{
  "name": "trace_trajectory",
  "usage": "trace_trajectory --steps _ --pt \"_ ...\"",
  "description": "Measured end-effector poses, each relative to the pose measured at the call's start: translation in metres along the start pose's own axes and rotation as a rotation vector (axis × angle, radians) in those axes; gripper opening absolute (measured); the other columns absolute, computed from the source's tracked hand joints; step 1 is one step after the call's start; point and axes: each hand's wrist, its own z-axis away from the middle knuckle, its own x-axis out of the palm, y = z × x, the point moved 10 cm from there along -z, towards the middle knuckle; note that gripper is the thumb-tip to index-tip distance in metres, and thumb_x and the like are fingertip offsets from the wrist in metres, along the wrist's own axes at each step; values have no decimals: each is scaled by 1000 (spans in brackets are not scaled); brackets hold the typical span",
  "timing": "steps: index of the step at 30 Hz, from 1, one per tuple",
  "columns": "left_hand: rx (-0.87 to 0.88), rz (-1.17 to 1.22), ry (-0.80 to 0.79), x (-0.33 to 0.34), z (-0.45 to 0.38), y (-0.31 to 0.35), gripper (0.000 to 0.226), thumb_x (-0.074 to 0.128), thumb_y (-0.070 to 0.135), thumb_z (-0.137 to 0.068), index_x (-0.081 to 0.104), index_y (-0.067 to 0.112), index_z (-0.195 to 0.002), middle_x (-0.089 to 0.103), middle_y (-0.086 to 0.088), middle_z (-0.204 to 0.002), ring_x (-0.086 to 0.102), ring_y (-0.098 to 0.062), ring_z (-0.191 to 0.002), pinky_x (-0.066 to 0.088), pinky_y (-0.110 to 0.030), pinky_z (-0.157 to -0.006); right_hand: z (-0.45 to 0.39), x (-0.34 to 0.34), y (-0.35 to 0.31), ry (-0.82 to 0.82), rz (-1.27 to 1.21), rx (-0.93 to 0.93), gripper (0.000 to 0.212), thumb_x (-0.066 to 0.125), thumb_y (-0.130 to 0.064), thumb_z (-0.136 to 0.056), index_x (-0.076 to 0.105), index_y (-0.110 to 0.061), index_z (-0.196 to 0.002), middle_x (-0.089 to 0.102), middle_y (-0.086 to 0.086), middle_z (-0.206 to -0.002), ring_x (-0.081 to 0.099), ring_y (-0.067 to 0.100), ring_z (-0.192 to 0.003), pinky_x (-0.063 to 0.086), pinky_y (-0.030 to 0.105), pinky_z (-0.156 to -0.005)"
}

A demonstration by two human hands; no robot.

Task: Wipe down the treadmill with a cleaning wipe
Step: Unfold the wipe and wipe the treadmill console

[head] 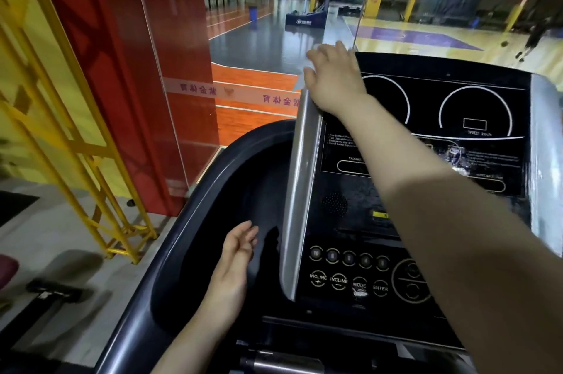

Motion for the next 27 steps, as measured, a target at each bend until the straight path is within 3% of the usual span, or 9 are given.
trace_trajectory --steps 2,5,10,13,15,18,21,25,27 --pt "3 -35 -25 7 3 2 40 42 38 -88 51 37 -127 60 13 -132 54 1 -124 35 -27 -114 34 9 -20 46 10 -77 48 39 -31 -99 44 -15 -143 26 10 -158 17 36 -146 13 44 -120" --pt "56 -63 -38 16 5 12 42 40 35 -87 48 39 -128 55 15 -137 52 1 -126 34 -27 -115 121 25 -51 93 -42 -230 52 49 -22 -92 46 -9 -142 30 12 -157 27 35 -144 23 43 -118" --pt "220 -142 8 28 15 32 47 40 24 -90 37 43 -134 46 18 -143 44 3 -133 34 -9 -107 294 84 -93 -67 -106 -413 54 39 -11 -81 58 -9 -132 45 7 -149 42 27 -138 39 39 -110" --pt "290 -207 56 30 18 40 46 41 36 -89 36 46 -135 43 22 -145 40 2 -135 32 -12 -107 358 106 -94 -202 -120 -489 50 36 -14 -83 67 -17 -123 55 -1 -141 47 19 -134 45 32 -105" --pt "327 -278 42 37 20 44 50 40 41 -88 39 43 -138 43 22 -146 38 -3 -138 30 -25 -113 363 101 -62 -162 -148 -446 55 36 -7 -86 58 -18 -135 50 -3 -146 45 17 -136 43 31 -107" --pt "352 -363 -34 60 23 45 49 44 24 -92 45 35 -140 43 21 -148 36 -6 -141 28 -38 -118 341 86 4 -101 -129 -338 71 46 10 -78 42 -13 -146 41 0 -152 33 18 -142 26 34 -118" --pt "429 -521 2 75 28 55 52 45 15 -88 47 29 -138 37 21 -152 25 -5 -146 20 -36 -120 331 83 20 -138 -88 -343 71 34 6 -82 36 -15 -150 34 -1 -156 25 18 -146 22 35 -120" --pt "511 -626 -100 111 32 62 54 48 11 -88 46 23 -141 39 16 -153 20 -7 -149 16 -26 -120 381 101 29 -225 -74 -489 88 55 8 -74 28 -20 -153 19 -7 -162 13 16 -150 10 32 -122" --pt "522 -617 -164 134 38 58 55 49 11 -89 45 25 -142 38 19 -152 20 -6 -149 13 -18 -119 404 98 68 -228 -47 -475 88 50 6 -72 31 -26 -152 20 -12 -161 16 13 -149 12 29 -122"
